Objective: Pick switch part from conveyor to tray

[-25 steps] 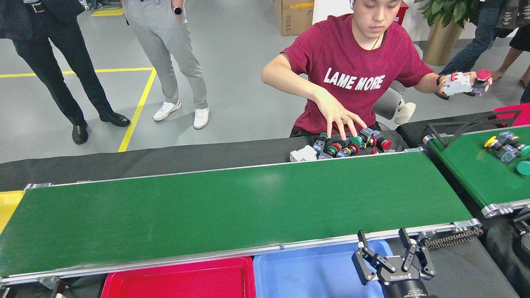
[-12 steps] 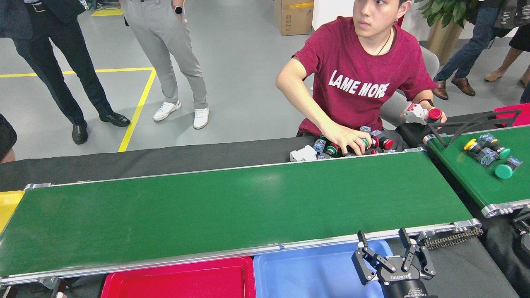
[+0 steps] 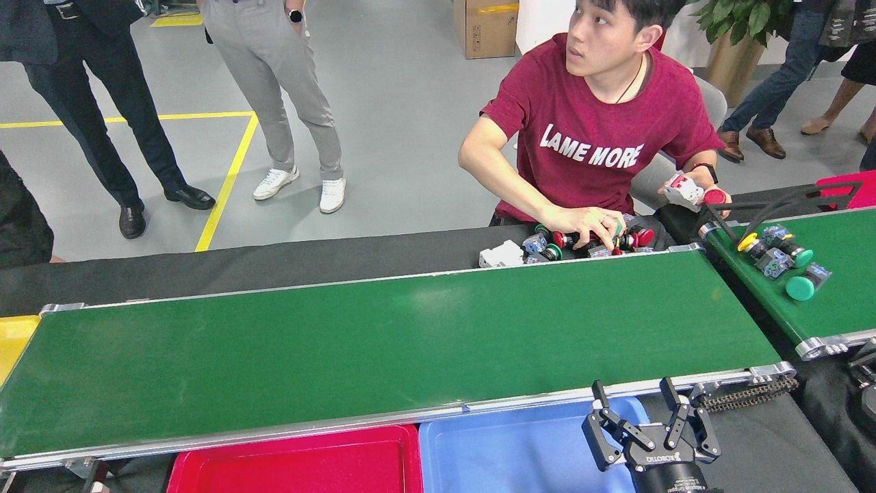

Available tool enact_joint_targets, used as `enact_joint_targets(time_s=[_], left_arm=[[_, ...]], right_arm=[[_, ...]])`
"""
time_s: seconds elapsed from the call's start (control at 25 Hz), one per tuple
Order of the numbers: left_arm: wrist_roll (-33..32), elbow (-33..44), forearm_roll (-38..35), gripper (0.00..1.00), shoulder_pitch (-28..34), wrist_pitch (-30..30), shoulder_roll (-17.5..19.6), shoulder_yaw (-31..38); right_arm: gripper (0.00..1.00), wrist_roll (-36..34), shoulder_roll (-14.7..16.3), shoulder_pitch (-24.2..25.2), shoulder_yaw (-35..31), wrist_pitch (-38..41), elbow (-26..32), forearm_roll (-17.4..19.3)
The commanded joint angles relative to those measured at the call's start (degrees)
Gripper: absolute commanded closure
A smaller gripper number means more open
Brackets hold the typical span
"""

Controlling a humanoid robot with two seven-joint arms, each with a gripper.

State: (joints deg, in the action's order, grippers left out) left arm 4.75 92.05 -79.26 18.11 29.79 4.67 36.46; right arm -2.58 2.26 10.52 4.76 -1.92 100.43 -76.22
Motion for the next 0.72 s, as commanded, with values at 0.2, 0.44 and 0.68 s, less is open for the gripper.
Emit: enact_joint_targets(time_s=[0.2, 0.44, 0.68], left_arm=[[0.4, 0.8, 0.1, 0.0, 0.0, -0.2, 0.7, 0.2], [0.4, 0.9, 0.1, 0.0, 0.1, -0.2, 0.6, 0.2], [0.4, 1.0, 0.1, 0.0, 0.0, -0.2, 0.6, 0.2]], right_arm=[[0.01, -0.1, -0.1, -0.9, -0.1, -0.1, 0.7, -0.1], [0.01, -0.1, 0.0, -0.9, -0.1, -0.1, 0.7, -0.1], [0.01, 0.3, 0.0, -1.1, 0.0, -0.3, 0.6, -0.1]])
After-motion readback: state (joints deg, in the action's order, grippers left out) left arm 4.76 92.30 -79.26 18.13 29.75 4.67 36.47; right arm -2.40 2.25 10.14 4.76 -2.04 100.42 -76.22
